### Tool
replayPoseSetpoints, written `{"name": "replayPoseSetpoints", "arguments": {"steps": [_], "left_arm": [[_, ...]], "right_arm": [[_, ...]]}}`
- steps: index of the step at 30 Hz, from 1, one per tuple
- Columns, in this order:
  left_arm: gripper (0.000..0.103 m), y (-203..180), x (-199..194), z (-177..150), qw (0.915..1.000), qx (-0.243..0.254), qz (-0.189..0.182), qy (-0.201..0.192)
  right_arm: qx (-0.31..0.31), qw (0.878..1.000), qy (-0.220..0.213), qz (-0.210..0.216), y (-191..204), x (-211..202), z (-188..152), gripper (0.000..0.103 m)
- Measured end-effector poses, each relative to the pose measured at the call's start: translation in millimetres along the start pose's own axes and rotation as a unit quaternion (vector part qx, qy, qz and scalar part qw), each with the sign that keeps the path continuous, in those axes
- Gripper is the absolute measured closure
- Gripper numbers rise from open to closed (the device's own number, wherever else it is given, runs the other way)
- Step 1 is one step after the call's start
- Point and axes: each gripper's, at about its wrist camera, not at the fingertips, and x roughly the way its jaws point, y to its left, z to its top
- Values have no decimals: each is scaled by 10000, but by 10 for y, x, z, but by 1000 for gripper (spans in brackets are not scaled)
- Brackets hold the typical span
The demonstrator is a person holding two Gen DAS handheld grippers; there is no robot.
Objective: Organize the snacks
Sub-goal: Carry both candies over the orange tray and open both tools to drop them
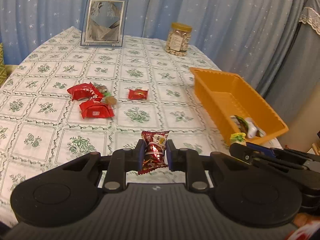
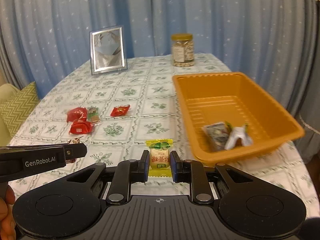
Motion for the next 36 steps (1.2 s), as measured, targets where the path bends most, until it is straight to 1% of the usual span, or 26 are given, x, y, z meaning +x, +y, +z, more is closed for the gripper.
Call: {"name": "replayPoseSetpoints", "arguments": {"steps": [8, 19, 25, 29, 36], "left_arm": [[83, -277, -308, -55, 9998, 101, -92, -121], [83, -597, -438, -15, 9988, 350, -284, -195], [83, -712, -396, 7, 9983, 407, -383, -166], [83, -835, -318, 64, 9974, 480, -505, -165], [83, -1117, -18, 233, 9953, 598, -742, -175]], "right_arm": [[194, 9996, -115, -181, -155, -406, -43, 81], [492, 9976, -294, -384, -418, -640, 12, 81], [641, 9962, -372, -466, -565, -694, 39, 81], [869, 9937, -432, -566, -765, -712, 87, 81], [1171, 9894, -460, -720, -1136, -603, 200, 81]]}}
